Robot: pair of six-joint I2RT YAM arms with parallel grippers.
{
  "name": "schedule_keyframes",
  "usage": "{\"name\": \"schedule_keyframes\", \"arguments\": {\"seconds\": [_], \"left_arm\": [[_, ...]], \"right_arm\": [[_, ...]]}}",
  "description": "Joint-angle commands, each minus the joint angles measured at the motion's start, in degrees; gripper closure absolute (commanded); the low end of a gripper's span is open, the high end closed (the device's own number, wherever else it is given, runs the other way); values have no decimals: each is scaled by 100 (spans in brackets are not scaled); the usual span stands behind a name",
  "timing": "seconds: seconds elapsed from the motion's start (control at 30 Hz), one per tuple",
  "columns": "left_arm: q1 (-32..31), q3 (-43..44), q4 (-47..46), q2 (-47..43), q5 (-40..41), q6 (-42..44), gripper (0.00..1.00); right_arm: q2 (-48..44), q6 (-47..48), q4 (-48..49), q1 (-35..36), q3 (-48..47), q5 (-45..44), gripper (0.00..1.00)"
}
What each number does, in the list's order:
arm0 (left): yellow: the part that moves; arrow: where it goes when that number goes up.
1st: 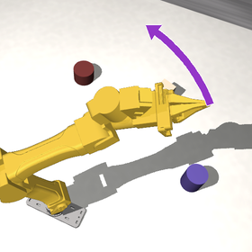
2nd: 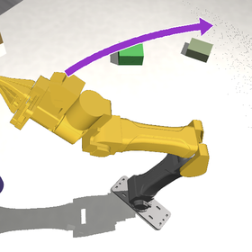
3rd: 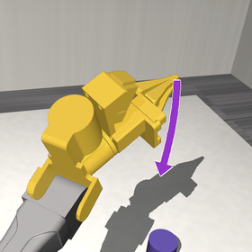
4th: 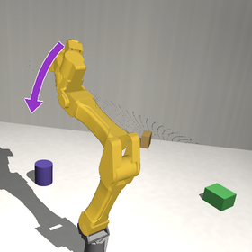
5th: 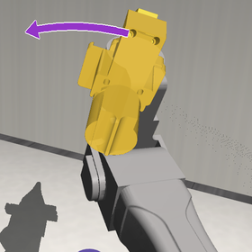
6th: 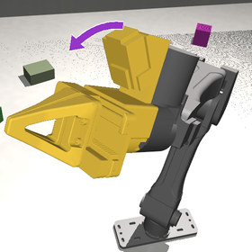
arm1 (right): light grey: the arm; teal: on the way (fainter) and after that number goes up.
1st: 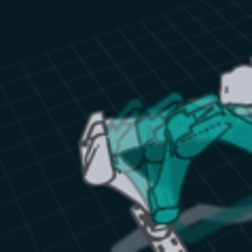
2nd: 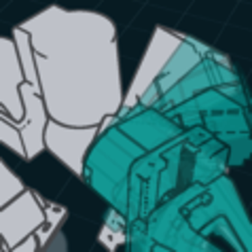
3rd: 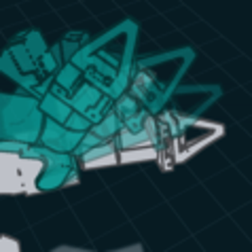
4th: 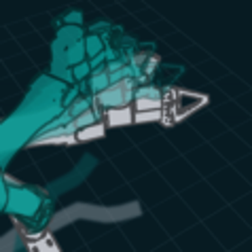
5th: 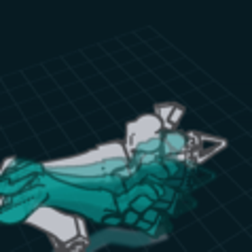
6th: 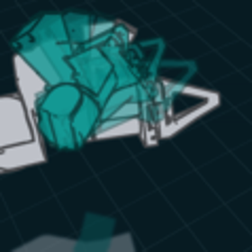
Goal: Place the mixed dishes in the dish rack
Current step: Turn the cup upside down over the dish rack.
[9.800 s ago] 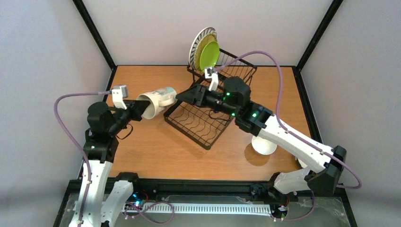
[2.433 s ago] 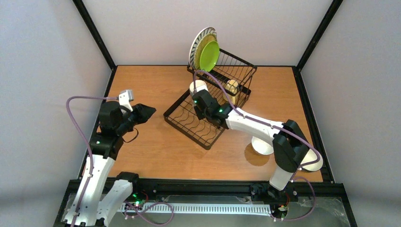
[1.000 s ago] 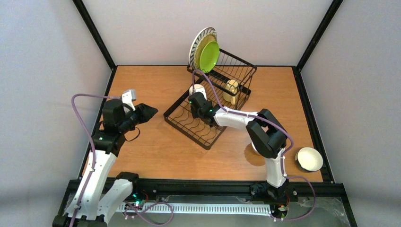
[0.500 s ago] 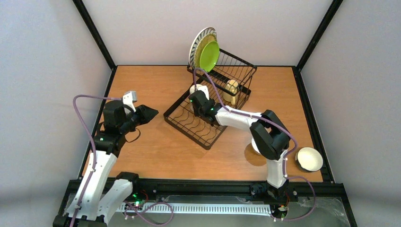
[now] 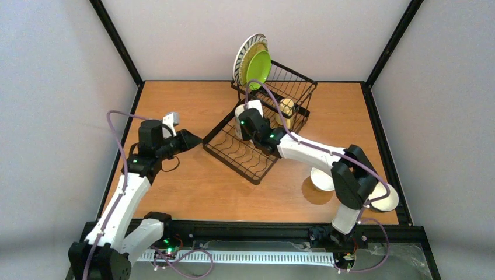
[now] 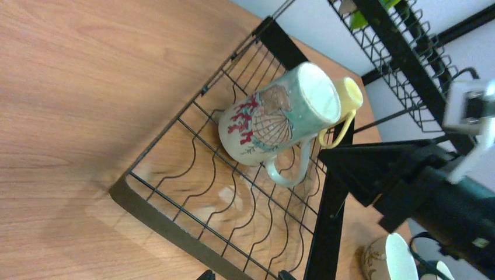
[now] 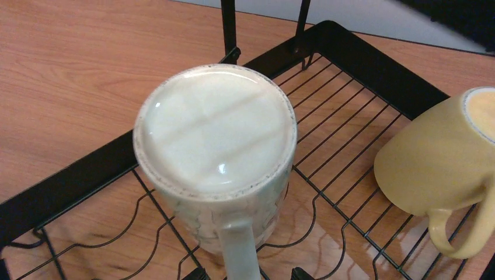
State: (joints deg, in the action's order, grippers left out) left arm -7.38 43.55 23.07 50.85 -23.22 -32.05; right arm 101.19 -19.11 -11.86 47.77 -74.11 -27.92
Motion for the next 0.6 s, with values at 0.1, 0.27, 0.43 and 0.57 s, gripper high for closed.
{"name": "schedule_keyframes", "arguments": {"seconds": [0.1, 0.27, 0.43, 0.57], "left_arm": [[-601, -132, -699, 708, 96, -77, 42], [-1024, -421, -1925, 1148, 320, -189, 33], [-1709, -371, -2805, 1826, 1147, 103, 31], [-2088, -112, -3216, 2577, 1748, 428, 30]], "right_arm": [[-955, -75, -38, 57, 291, -279, 19], [-1485, -58, -151, 57, 319, -431, 19], [-1870, 41, -222, 57, 356, -646, 19], [-2165, 110, -193, 42, 448, -782, 20]]}}
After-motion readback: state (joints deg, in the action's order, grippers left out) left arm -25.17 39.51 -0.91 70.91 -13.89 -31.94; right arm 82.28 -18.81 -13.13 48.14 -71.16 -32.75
